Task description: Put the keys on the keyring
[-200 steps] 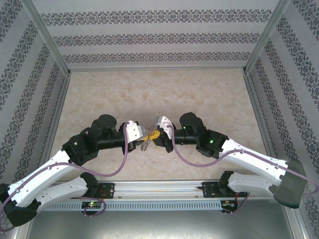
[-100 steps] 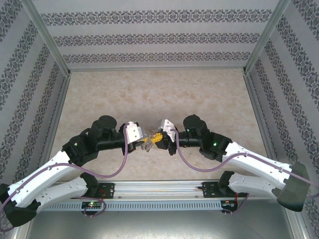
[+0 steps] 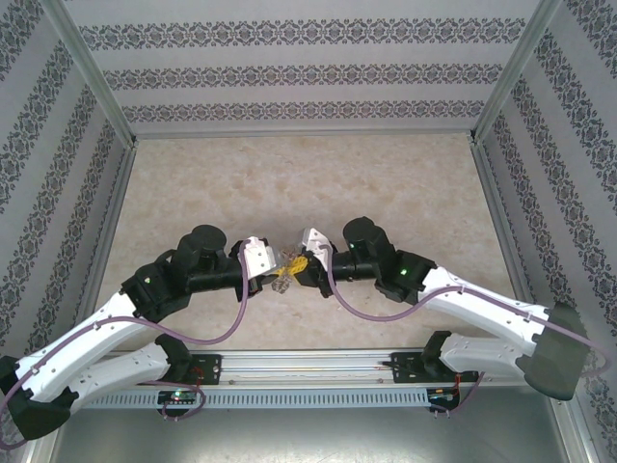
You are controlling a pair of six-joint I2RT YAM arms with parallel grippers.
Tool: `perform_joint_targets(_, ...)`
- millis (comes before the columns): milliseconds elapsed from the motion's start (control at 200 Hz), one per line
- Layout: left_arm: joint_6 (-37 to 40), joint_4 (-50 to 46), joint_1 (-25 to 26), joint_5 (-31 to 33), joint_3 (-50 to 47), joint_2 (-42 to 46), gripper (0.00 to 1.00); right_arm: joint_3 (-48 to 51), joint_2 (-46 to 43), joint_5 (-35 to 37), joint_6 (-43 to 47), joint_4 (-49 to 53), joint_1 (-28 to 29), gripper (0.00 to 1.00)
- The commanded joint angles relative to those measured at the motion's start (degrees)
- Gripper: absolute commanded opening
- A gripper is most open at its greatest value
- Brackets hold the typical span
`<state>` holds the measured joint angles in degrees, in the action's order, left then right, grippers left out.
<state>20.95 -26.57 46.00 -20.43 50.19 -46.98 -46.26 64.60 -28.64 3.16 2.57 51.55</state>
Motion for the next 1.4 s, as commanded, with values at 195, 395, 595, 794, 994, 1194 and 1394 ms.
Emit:
perform_joint_targets(195, 0.11, 8.29, -0.65, 0.66, 0.82, 2.95, 0.00, 1.25, 0.20, -2.34, 0.37, 5.26, -0.53, 0.16)
perform_joint_targets(395, 0.12, 8.02, -0.80, 0.14, 1.12, 2.69, 0.00, 5.82, -6.82, -0.63, 0.37, 4.37, -0.51, 0.36)
perform_joint_targets(595, 0.23, 7.54, -0.89, -1.47, 1.43, 2.57, 0.00, 7.75, -16.99, 3.79, 1.05, 4.07, -0.53, 0.36)
perform_joint_targets(794, -0.08, 7.40, -0.91, -7.22, 1.80, 1.92, 0.00, 6.44, -20.47, 1.84, 2.94, -0.76, -0.40, 0.34)
perform_joint_targets(994, -0.43, 7.20, -0.97, -12.09, 2.12, 1.33, 0.00, 1.74, -14.39, -0.87, 6.54, -2.92, 0.10, 0.28)
perform_joint_targets(1194, -0.31, 6.18, -1.00, -13.38, 2.11, 1.45, 0.00, 1.27, -13.46, -1.88, 8.03, -4.74, 0.66, 0.28)
perform_joint_targets(1394, -0.30, 6.09, -1.27, -13.10, 2.24, 0.91, 0.00, 1.58, -13.47, -2.65, 9.62, -4.70, 1.86, 0.28)
